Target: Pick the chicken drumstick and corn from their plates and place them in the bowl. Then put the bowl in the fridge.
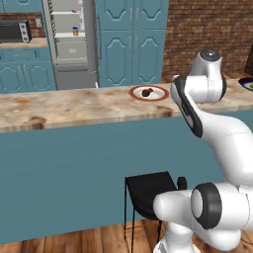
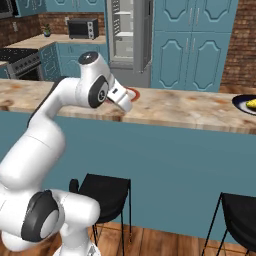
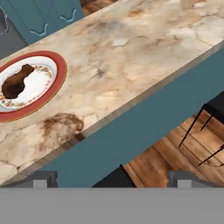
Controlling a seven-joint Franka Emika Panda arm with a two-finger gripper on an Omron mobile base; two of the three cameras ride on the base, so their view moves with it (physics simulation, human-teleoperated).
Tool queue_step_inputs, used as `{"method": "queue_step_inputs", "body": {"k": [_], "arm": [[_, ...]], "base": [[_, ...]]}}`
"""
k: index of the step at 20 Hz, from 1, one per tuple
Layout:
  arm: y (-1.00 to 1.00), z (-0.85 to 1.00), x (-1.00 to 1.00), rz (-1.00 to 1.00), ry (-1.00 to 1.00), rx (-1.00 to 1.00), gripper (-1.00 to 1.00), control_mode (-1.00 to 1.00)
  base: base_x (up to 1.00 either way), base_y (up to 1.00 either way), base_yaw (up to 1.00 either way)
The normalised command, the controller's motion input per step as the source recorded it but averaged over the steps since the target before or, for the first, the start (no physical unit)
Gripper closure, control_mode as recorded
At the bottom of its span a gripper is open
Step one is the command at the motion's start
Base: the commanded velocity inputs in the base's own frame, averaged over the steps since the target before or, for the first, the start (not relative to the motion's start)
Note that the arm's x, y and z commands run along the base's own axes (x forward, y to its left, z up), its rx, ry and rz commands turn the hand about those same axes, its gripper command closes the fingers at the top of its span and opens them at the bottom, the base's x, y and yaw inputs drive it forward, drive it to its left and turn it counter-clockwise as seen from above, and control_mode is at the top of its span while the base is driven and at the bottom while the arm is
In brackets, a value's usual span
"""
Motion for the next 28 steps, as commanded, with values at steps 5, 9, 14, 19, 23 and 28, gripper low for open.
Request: {"method": "queue_step_inputs", "body": {"k": [5,9,14,19,23,28], "arm": [[0.12,-0.03,0.55,0.12,0.00,0.00,-1.00,-1.00],[0.29,-0.04,0.53,0.13,0.00,0.00,-1.00,-1.00],[0.33,0.00,0.50,0.05,0.07,0.00,-1.00,-1.00],[0.21,0.00,0.62,0.00,0.11,0.00,-1.00,-1.00],[0.24,-0.06,0.59,0.00,0.24,0.00,-1.00,-1.00],[0.20,-0.13,0.55,0.00,0.20,0.00,-1.00,-1.00]], "base": [[0.00,0.00,0.00],[0.00,0.00,0.00],[0.00,0.00,0.00],[0.00,0.00,0.00],[0.00,0.00,0.00],[0.00,0.00,0.00]]}}
